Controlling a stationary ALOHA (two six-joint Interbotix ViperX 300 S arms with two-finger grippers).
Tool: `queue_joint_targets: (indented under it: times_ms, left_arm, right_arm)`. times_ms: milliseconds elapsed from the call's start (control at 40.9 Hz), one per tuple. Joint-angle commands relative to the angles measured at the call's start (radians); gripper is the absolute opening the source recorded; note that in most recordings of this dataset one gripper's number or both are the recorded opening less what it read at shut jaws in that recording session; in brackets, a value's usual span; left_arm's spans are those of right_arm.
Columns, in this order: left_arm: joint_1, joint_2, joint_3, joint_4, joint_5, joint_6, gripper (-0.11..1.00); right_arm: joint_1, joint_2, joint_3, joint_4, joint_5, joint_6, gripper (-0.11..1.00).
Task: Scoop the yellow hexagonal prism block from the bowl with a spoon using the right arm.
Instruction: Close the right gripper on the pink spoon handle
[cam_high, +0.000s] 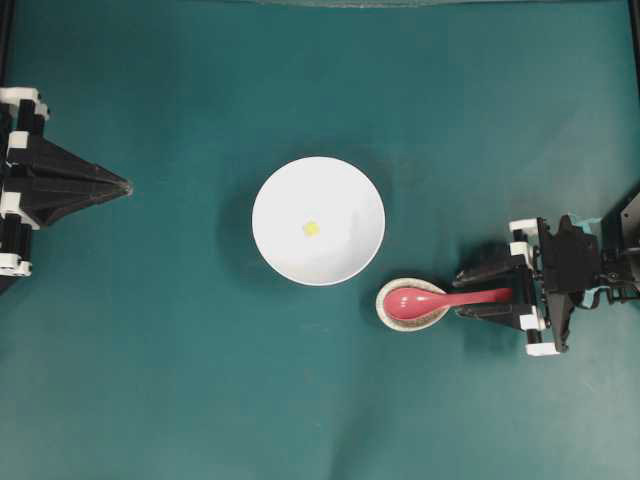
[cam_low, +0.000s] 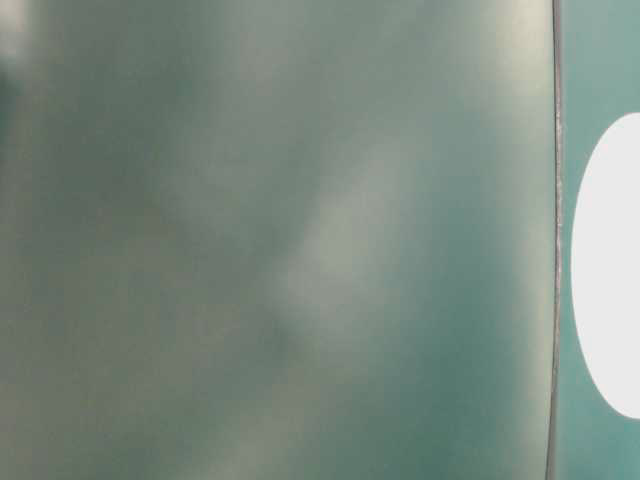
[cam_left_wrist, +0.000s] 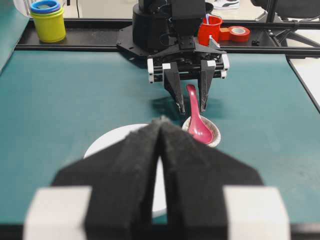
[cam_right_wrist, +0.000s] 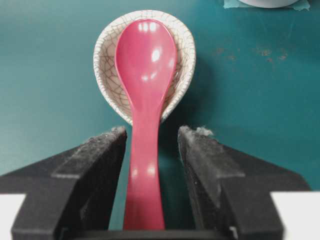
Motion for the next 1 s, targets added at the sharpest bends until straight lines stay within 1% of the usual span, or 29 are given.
queue_joint_targets:
  times_ms: [0,514,783,979]
  left_arm:
    - [0.000,0.008,-0.017,0.003,-0.012,0.002,-0.01]
    - [0.002,0.008,-0.014,0.003,-0.011,0.002,-0.01]
    - [0.000,0.008,-0.011,0.003,-0.011,0.000,-0.01]
    - [0.000,0.008,-0.011,0.003,-0.011,0.000,-0.01]
  right_arm:
    - [0.003,-0.008,-0.005,0.003,-0.005,-0.002,0.52]
    - [0.003,-0.017,-0.006,0.002,-0.014,-0.005,0.52]
    - [0.003,-0.034,-0.006,0.002,-0.014,-0.025,0.52]
    - [0.003,-0.034,-0.006,-0.002,-0.014,-0.026,0.44]
